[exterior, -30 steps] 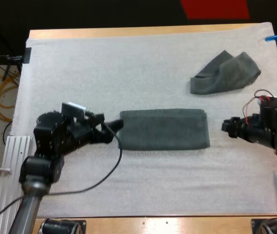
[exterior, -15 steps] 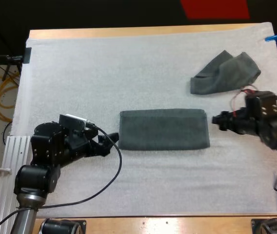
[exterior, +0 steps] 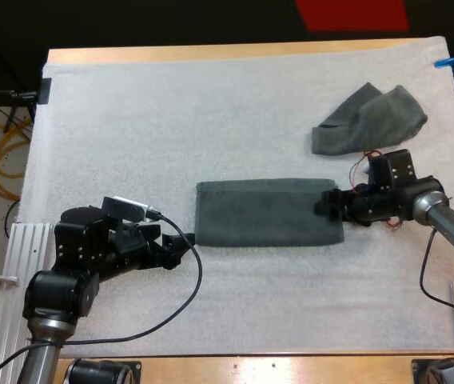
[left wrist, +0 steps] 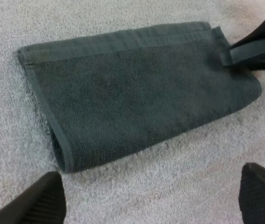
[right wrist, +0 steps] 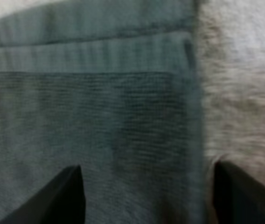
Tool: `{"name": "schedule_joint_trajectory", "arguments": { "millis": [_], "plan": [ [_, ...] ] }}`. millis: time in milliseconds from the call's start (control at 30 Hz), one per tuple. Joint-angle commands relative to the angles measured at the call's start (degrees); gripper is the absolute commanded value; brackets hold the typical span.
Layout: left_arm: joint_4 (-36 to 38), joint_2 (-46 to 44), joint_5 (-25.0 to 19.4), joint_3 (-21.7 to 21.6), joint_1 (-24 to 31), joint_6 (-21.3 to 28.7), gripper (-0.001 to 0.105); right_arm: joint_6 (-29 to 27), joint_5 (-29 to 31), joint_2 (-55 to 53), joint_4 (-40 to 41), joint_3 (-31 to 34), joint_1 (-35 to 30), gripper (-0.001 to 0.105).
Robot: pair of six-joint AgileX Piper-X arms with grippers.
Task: Pick towel from pile fold and stack
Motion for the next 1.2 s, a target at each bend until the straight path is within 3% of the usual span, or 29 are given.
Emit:
{"name": "schedule_joint_trajectory", "arguments": {
  "millis": [0,167,267,333,467,567,733,833,967,1167],
  "plan": [
    [0.3,-0.2,-0.3,-0.5,0.0,0.3,0.073,0.8,-2.1,0.8,-0.7,-0.1,0.1,0.061],
    [0.3,-0.2,-0.3,-0.5,0.0,0.7,0.073,1.2,-5.1,2.4,0.1,-0.1,0.1,0.056],
    [0.3,-0.2,-0.3,-0.5,0.0,1.6,0.073,1.2,-1.4,2.4,0.3,-0.1,0.1,0.030],
    [0.3,-0.2,-0.1,-0.5,0.0,1.6,0.073,0.7,2.2,2.1,0.7,-0.2,0.1,0.000],
    [0.3,-0.2,0.8,-0.5,0.0,1.6,0.073,-1.4,7.2,0.2,2.7,-0.2,0.1,0.001],
    [0.3,-0.2,0.8,-0.5,0.0,1.6,0.073,-5.1,17.7,-4.1,7.1,-0.4,0.1,0.001],
    [0.3,-0.2,0.8,-0.5,0.0,1.6,0.073,-16.9,43.2,-12.1,16.4,-1.9,0.1,0.001],
    [0.3,-0.2,0.8,-0.5,0.0,1.6,0.073,-20.3,49.6,-15.5,18.6,-2.9,0.1,0.001],
    [0.3,-0.2,0.8,-0.5,0.0,1.6,0.073,-19.3,43.7,-17.5,20.3,-4.3,0.8,0.001],
    [0.3,-0.2,0.8,-0.5,0.0,1.6,0.073,-7.2,28.8,-16.6,18.5,-5.4,6.4,0.001]
  ]
}}
